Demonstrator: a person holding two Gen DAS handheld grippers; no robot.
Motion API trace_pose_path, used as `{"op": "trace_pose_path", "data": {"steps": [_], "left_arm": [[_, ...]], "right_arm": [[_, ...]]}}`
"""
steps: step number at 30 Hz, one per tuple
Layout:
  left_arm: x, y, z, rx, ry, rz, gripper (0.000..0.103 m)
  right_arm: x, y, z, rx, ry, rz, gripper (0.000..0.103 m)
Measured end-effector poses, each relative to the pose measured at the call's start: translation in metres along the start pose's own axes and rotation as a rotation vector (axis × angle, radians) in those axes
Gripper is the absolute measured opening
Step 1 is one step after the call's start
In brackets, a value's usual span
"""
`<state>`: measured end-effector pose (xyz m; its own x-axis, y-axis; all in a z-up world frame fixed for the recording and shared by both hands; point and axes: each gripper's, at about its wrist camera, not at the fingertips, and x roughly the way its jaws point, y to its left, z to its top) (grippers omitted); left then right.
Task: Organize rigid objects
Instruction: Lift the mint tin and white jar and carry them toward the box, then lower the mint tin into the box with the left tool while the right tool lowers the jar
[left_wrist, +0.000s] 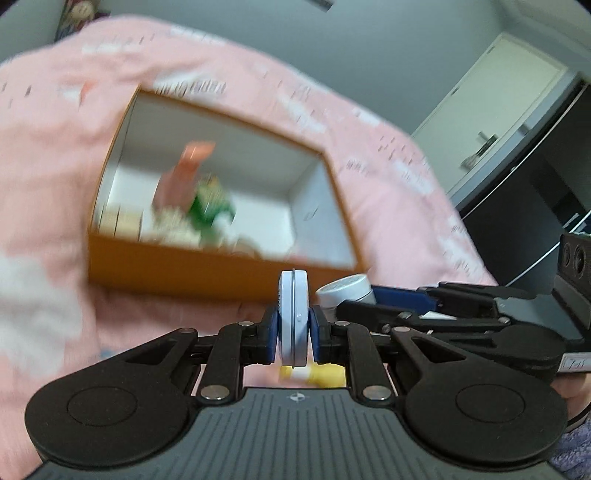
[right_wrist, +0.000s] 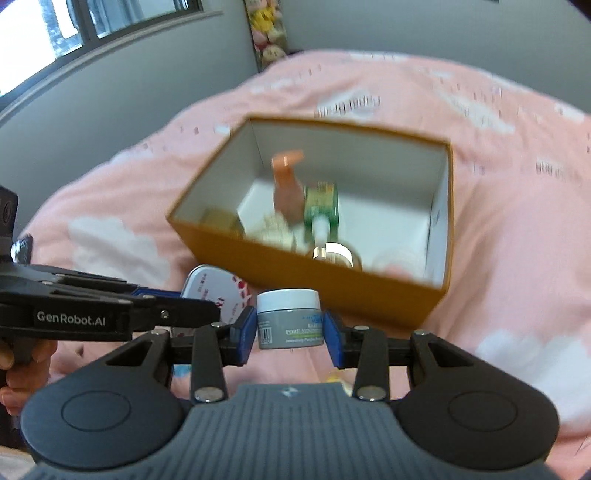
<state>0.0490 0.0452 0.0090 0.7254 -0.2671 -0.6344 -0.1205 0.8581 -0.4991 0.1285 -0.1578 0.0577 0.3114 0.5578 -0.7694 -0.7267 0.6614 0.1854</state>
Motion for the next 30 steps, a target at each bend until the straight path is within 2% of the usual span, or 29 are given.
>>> {"op": "trace_pose_path", "data": {"steps": [6,12,16,21,30], "left_arm": [[0.001,-0.017,0.036,0.058,-0.088,-0.006,0.019],[0.016,-0.010,0.064,0.023,-0.114,-0.007,0.019],[0.037,0.000,0.077,-0.015,-0.096,-0.005,0.019],[0.073,0.013,0.085,-0.040,-0.037,0.008,0.019],[0.118,0.034,0.091,-0.056,0.039,0.076,0.019]], "right_arm": [[-0.007,-0.003,0.035,-0.042,-0.070,-0.035,0.039],[0.011,-0.020,0.065,-0.043,-0.072,-0.075,0.039],[0.031,-0.030,0.078,-0.045,-0.056,-0.107,0.039],[0.067,-0.041,0.087,-0.062,-0.010,-0.138,0.039],[0.120,-0.051,0.093,-0.110,0.073,-0.156,0.039]]}}
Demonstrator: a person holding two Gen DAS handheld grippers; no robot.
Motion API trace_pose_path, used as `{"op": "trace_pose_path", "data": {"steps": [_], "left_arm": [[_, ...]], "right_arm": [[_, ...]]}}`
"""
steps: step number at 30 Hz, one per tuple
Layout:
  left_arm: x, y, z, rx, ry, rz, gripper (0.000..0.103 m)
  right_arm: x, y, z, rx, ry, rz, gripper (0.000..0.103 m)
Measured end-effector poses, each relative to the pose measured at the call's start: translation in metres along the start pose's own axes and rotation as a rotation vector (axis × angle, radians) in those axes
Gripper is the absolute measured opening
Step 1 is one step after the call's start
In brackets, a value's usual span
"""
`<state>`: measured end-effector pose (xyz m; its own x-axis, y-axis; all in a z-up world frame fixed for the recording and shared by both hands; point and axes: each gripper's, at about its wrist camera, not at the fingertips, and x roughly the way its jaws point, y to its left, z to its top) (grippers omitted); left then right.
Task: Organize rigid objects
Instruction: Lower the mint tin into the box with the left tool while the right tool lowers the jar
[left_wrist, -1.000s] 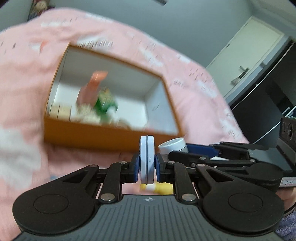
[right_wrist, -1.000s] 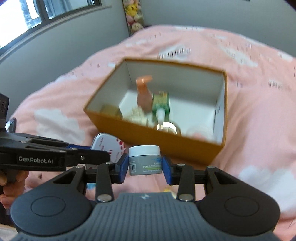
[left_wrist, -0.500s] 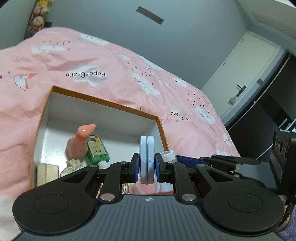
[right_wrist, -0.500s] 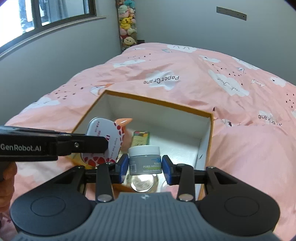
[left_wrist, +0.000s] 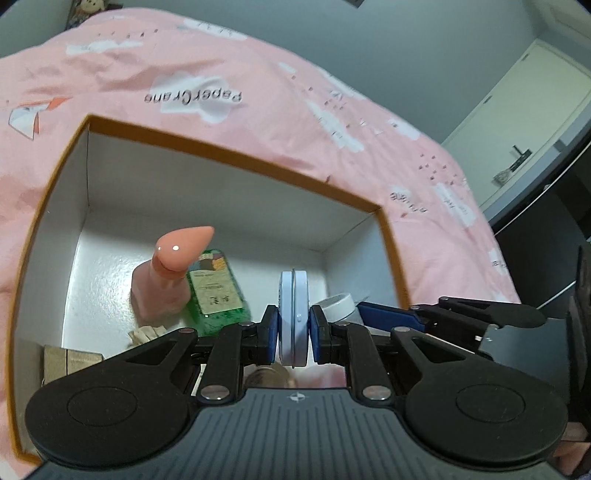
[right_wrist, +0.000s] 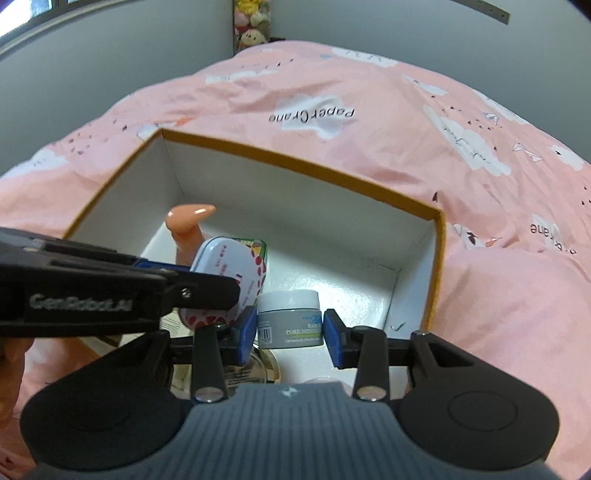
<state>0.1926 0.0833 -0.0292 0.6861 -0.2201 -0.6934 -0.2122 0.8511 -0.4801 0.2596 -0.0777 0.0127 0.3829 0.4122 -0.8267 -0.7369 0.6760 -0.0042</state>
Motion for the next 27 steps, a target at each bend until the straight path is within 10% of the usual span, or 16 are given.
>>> {"op": "trace_pose_path", "data": {"steps": [27], "left_arm": [[0.049,0.029,0.016,-0.090,0.119,0.026,0.019]], "right_arm": [[0.075,-0.010,0.005,0.022,0.166,-0.014,0.039]]}}
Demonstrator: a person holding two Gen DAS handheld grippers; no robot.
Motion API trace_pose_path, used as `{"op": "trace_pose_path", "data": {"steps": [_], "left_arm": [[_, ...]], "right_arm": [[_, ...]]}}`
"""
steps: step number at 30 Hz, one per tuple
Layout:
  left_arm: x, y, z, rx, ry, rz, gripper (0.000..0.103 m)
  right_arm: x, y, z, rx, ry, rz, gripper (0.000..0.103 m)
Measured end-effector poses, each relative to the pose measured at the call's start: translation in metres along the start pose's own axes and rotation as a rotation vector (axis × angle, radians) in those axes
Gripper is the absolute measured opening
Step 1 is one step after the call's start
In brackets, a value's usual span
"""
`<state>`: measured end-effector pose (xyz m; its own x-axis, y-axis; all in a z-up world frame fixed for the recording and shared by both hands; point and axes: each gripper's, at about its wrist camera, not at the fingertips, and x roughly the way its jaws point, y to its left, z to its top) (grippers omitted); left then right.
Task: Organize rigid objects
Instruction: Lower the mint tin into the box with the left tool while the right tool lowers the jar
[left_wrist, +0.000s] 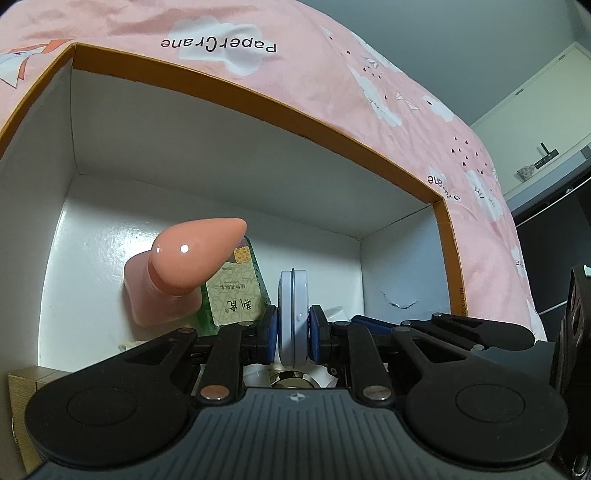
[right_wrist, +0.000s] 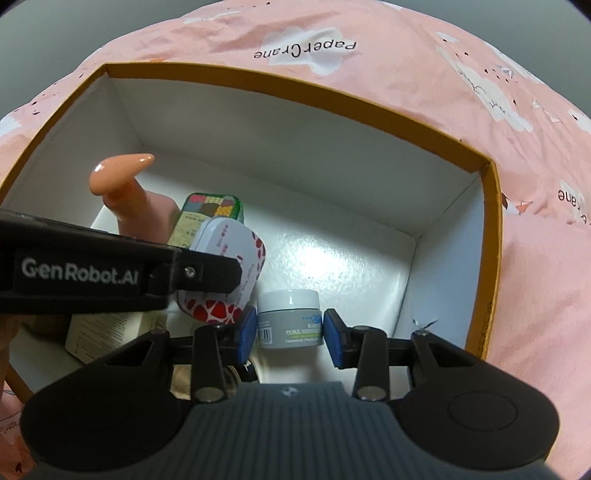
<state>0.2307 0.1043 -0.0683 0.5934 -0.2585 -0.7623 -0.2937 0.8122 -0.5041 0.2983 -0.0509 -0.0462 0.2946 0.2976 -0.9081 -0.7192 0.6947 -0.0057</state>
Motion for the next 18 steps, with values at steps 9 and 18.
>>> {"op": "trace_pose_path", "data": {"steps": [9,18], "left_arm": [[0.003,-0.012,-0.002,0.056,-0.014,0.025,0.019],[0.006,-0.017,-0.004,0.076,-0.010,0.046,0.020]], "right_arm": [[-0.010,-0.005,-0.004,-0.009,-0.014,-0.017,0.042],[-0.019,-0.001,-0.012,-0.048,-0.031,-0.022,0.046]]}}
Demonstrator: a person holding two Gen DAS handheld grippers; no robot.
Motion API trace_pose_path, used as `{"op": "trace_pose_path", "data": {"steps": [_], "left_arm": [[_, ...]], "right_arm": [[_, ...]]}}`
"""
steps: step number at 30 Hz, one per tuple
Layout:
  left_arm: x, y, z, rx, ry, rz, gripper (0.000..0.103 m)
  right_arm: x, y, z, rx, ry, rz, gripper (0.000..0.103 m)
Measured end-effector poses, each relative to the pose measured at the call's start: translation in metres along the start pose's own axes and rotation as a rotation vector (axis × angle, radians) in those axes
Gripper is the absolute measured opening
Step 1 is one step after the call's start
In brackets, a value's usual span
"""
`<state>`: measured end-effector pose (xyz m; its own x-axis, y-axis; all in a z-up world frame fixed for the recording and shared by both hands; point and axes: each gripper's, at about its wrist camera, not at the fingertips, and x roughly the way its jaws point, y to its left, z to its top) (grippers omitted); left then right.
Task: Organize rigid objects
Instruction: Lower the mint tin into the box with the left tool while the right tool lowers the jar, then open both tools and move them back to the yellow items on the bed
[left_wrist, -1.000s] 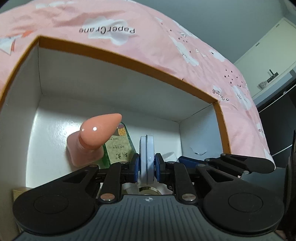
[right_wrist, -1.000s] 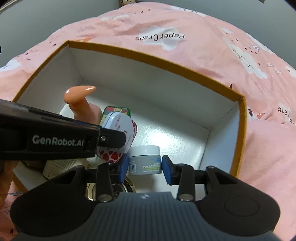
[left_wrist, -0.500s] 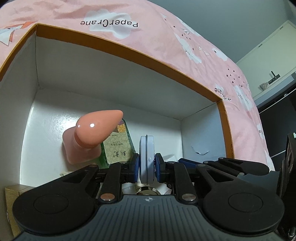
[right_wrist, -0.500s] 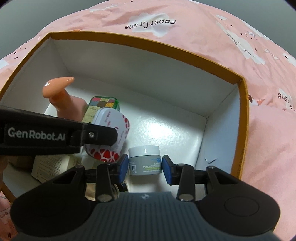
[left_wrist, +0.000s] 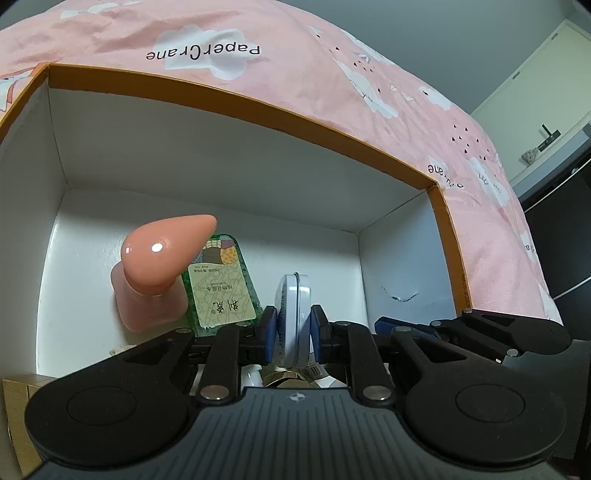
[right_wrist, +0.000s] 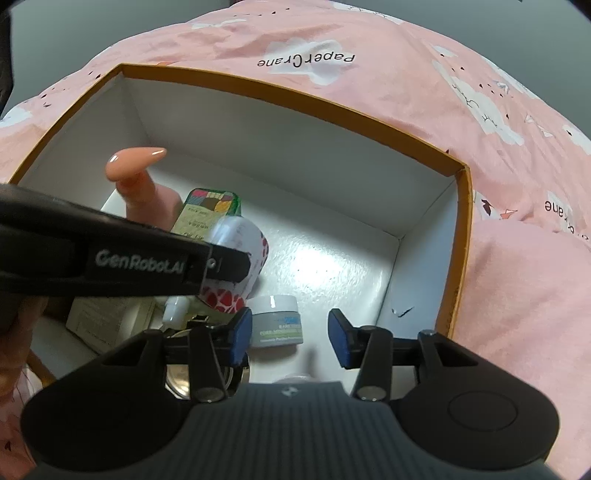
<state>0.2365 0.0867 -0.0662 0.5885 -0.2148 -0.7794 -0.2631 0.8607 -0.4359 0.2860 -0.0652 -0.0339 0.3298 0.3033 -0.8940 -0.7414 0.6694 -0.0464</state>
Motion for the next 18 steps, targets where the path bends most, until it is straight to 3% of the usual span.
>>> {"op": "trace_pose_path", "data": {"steps": [3,6,7,8,18], "left_arm": [[-0.001,-0.001,-0.001,0.005,-0.003,0.009,0.027],[-0.005,-0.003,-0.003,0.003,-0.019,0.026,0.043],[-0.007,-0.004,-0.004,0.003,-0.033,0.038,0.055],[-0.010,-0.005,-0.006,0.003,-0.048,0.046,0.058],[-0.053,-0.013,-0.017,-0.026,-0.197,0.050,0.062]], "right_arm": [[-0.001,0.000,-0.001,-0.003,-0.002,-0.002,0.046],[-0.002,0.000,0.000,-0.002,-0.007,-0.001,0.046],[-0.003,0.000,0.000,-0.002,-0.010,-0.002,0.046],[-0.004,0.000,0.000,-0.003,-0.012,-0.004,0.046],[-0.032,0.006,-0.007,-0.024,-0.072,-0.062,0.053]]}}
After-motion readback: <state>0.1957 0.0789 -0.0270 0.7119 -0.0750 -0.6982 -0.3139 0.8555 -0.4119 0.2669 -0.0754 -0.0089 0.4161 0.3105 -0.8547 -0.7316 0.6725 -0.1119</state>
